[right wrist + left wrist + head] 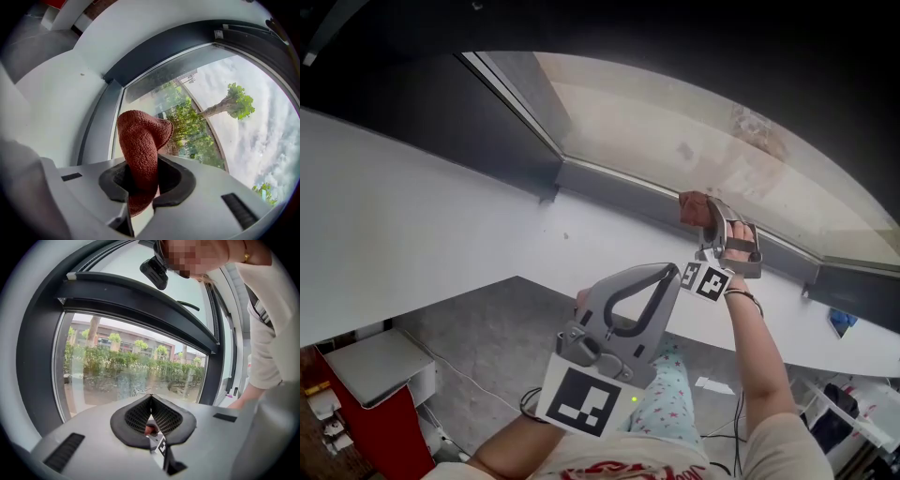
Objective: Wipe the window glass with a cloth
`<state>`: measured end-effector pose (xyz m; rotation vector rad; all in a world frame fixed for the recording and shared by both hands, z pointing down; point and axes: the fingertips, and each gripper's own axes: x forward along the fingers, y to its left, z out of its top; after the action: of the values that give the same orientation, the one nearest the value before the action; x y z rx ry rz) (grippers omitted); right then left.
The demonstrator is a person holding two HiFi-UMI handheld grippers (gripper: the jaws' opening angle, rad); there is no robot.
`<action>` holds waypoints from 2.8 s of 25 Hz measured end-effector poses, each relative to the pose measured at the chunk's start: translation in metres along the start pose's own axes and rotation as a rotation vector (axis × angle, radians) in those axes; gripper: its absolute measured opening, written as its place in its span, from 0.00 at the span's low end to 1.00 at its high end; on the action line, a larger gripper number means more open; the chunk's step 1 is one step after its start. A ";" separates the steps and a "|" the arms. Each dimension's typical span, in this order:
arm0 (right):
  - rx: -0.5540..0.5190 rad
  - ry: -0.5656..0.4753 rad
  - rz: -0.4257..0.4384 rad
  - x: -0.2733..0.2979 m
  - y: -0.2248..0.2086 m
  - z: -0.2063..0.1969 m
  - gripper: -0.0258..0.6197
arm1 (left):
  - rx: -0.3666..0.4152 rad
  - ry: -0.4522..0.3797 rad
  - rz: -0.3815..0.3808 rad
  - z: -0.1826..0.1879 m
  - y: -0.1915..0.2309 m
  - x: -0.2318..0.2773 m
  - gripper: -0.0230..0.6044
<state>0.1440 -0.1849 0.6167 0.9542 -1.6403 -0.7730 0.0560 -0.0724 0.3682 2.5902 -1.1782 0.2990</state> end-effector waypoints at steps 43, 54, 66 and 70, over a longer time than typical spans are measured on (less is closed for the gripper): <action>0.002 -0.188 -0.499 -0.149 -0.320 0.169 0.18 | 0.142 -0.125 -0.051 0.071 0.010 -0.055 0.07; -0.022 -0.202 -0.505 -0.125 -0.296 0.184 0.17 | 0.107 -0.119 -0.060 0.057 0.024 -0.056 0.07; 0.001 -0.170 -0.340 -0.074 -0.219 0.176 0.17 | 0.084 -0.090 -0.013 0.041 0.057 -0.060 0.07; 0.007 -0.154 -0.300 -0.062 -0.197 0.171 0.17 | 0.069 -0.084 0.000 0.035 0.064 -0.058 0.07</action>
<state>0.0283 -0.2198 0.3767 1.1872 -1.6510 -1.0659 -0.0277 -0.0838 0.3284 2.6860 -1.2158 0.2369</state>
